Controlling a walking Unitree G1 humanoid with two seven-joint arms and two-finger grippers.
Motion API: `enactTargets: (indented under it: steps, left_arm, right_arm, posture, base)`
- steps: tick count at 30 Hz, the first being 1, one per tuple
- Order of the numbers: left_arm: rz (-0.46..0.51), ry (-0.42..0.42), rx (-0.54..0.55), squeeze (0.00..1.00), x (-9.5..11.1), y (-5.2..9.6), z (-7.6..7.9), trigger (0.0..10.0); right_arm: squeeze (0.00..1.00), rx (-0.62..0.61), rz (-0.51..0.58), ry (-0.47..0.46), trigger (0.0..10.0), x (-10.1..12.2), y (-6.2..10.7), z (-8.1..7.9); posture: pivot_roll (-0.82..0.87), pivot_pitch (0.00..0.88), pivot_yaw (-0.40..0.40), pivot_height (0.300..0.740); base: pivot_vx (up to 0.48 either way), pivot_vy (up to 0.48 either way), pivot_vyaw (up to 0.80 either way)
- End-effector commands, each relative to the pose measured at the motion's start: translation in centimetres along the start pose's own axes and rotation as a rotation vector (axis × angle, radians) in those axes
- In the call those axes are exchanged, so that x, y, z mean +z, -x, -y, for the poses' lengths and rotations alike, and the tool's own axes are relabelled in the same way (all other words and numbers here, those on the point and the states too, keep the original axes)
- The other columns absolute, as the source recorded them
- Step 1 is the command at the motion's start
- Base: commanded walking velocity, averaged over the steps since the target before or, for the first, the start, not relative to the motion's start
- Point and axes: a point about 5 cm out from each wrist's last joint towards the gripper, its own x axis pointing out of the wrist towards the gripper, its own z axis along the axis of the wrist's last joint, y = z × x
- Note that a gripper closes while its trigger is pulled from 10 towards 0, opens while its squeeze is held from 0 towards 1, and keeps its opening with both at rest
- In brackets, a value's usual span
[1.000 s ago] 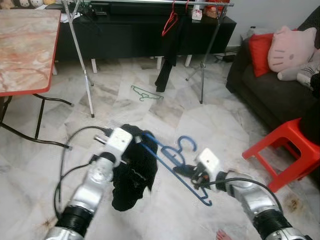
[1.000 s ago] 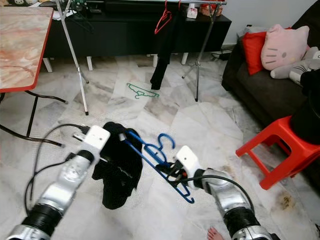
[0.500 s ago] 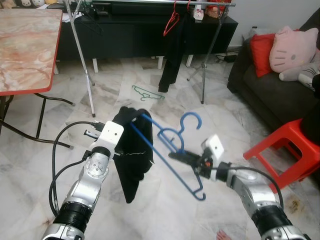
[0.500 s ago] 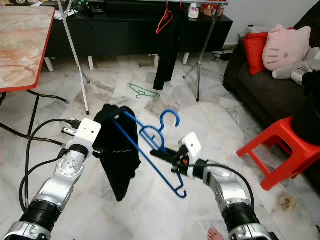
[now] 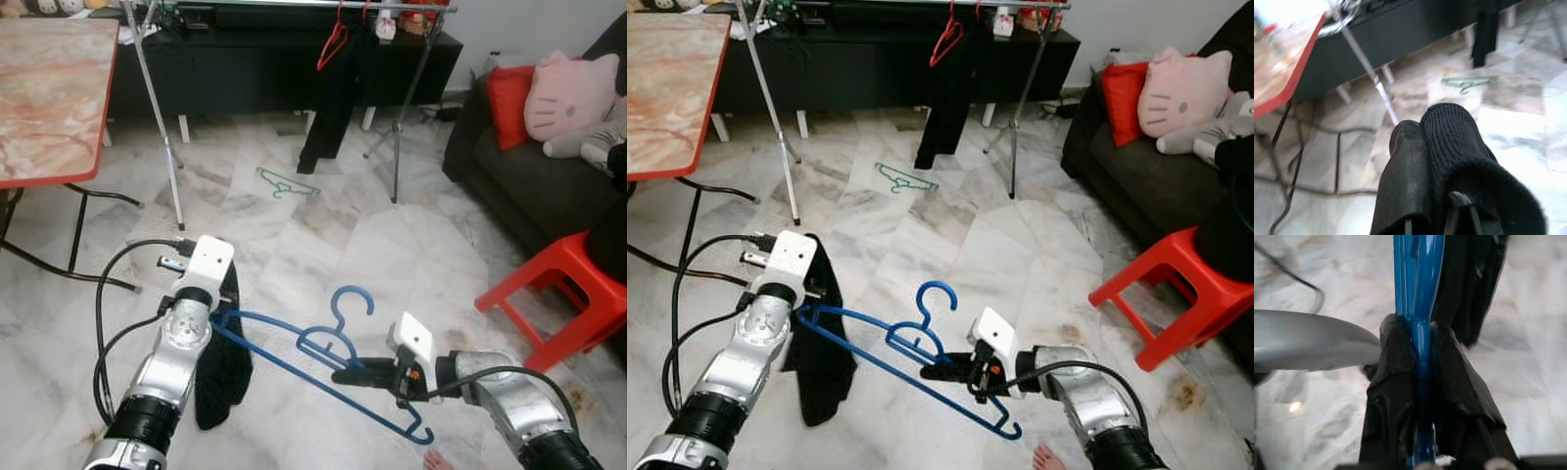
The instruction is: Hang hanger
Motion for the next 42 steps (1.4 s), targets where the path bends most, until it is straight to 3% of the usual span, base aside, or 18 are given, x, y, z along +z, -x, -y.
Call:
enactTargets:
  steps: [1, 6, 10, 13, 17, 19, 20, 21, 23, 24, 25, 26, 27, 28, 29, 36, 40, 42]
  left_arm:
    - [-0.018, 0.017, 0.028, 0.0, 0.0, -0.1, -0.2, 0.0]
    - [-0.071, 0.014, 0.076, 0.0, -1.1, 0.0, -0.9, 0.0]
    - [-0.116, 0.001, 0.132, 0.0, -2.5, 0.3, -2.1, 0.0]
    - [-0.163, 0.007, 0.183, 0.0, -3.8, 0.8, -3.1, 0.0]
    - [-0.186, 0.013, 0.201, 0.0, -4.6, 1.1, -3.4, 0.6]
    - [-0.174, 0.018, 0.202, 0.0, -4.5, 1.1, -3.4, 2.4]
    - [-0.174, 0.018, 0.202, 0.0, -4.5, 1.1, -3.4, 2.4]
    - [-0.155, 0.025, 0.203, 0.0, -4.2, 1.1, -3.3, 3.5]
    - [-0.128, 0.043, 0.191, 0.0, -3.8, 1.1, -3.1, 4.3]
    - [-0.109, 0.057, 0.182, 0.0, -3.6, 1.0, -3.0, 8.2]
    - [-0.059, 0.101, 0.165, 0.0, -2.9, 1.1, -2.6, 10.0]
    - [-0.044, 0.118, 0.16, 0.0, -2.7, 1.1, -2.5, 10.0]
    - [-0.029, 0.134, 0.152, 0.0, -2.5, 1.2, -2.3, 10.0]
    - [-0.011, 0.142, 0.139, 0.0, -2.3, 1.3, -2.1, 10.0]
    - [0.009, 0.155, 0.102, 0.0, -2.2, 1.6, -1.4, 10.0]
    - [0.027, 0.227, 0.031, 0.0, -2.4, 3.0, 0.2, 10.0]
    - [0.02, 0.233, 0.031, 0.0, -2.6, 3.1, 0.3, 10.0]
    - [0.017, 0.24, 0.028, 0.0, -2.7, 3.1, 0.3, 10.0]
  right_arm:
    - [0.0, 0.033, 0.014, 0.009, 0.0, 0.5, 0.5, -0.4]
    - [0.0, 0.001, 0.042, 0.023, 0.0, 1.1, 1.2, -0.3]
    - [0.0, -0.251, 0.054, 0.014, 0.0, 0.7, 2.4, 1.9]
    - [0.0, -0.38, -0.025, -0.053, 0.0, -1.5, 3.2, 2.6]
    - [0.0, -0.412, -0.168, -0.099, 0.0, -4.2, 2.8, 2.3]
    - [0.0, -0.44, -0.185, -0.149, 0.0, -5.1, 2.3, 2.3]
    - [0.0, -0.44, -0.185, -0.149, 0.0, -5.1, 2.3, 2.3]
    - [0.0, -0.435, -0.18, -0.167, 0.0, -5.6, 1.6, 2.2]
    - [0.0, -0.446, -0.174, -0.175, 0.0, -5.8, 1.1, 2.3]
    - [0.0, -0.457, -0.171, -0.179, 0.0, -5.9, 0.8, 2.3]
    - [0.0, -0.548, -0.122, -0.184, 1.8, -5.8, 0.3, 3.2]
    - [0.0, -0.588, -0.097, -0.191, 4.0, -5.6, 0.2, 3.5]
    - [0.0, -0.642, -0.071, -0.205, 4.0, -5.5, 0.2, 3.9]
    - [0.0, -0.718, -0.049, -0.225, 8.5, -5.5, 0.3, 4.4]
    - [0.0, -0.823, -0.006, -0.27, 10.0, -5.8, 0.5, 4.8]
    - [0.0, -1.182, 0.15, -0.56, 10.0, -8.3, 1.6, 5.0]
    - [0.0, -1.209, 0.102, -0.659, 10.0, -10.3, 0.7, 3.8]
    - [0.0, -1.194, 0.029, -0.643, 10.0, -11.2, 0.3, 3.1]
  posture:
    - [0.0, 0.063, -0.142, 0.74]
    - [0.0, 0.063, -0.142, 0.74]
    - [-0.01, 0.066, -0.142, 0.74]
    - [-0.01, 0.067, -0.14, 0.74]
    - [-0.01, 0.068, -0.138, 0.74]
    - [0.0, 0.068, -0.137, 0.74]
    - [0.0, 0.068, -0.137, 0.74]
    - [0.0, 0.067, -0.136, 0.74]
    - [0.0, 0.068, -0.135, 0.74]
    - [0.0, 0.068, -0.134, 0.74]
    - [0.0, 0.068, -0.134, 0.74]
    - [0.0, 0.068, -0.134, 0.74]
    - [0.0, 0.068, -0.134, 0.74]
    - [0.0, 0.067, -0.132, 0.74]
    - [0.0, 0.068, -0.133, 0.74]
    - [0.01, 0.073, -0.131, 0.74]
    - [0.0, 0.071, -0.116, 0.74]
    - [0.0, 0.068, -0.113, 0.74]
  base:
    - [0.0, 0.0, 0.0]
    - [0.0, 0.0, 0.0]
    - [0.0, 0.0, 0.0]
    - [0.0, 0.0, 0.0]
    - [0.0, 0.0, 0.0]
    - [0.0, 0.0, 0.0]
    - [0.0, 0.0, 0.0]
    - [0.0, 0.0, 0.0]
    - [0.0, 0.0, 0.0]
    - [0.0, 0.0, 0.0]
    - [0.0, 0.0, 0.0]
    - [0.0, 0.0, 0.0]
    - [0.0, 0.0, 0.0]
    - [0.0, 0.0, 0.0]
    - [0.0, 0.0, 0.0]
    - [0.0, 0.0, 0.0]
    - [0.0, 0.0, 0.0]
    - [0.0, 0.0, 0.0]
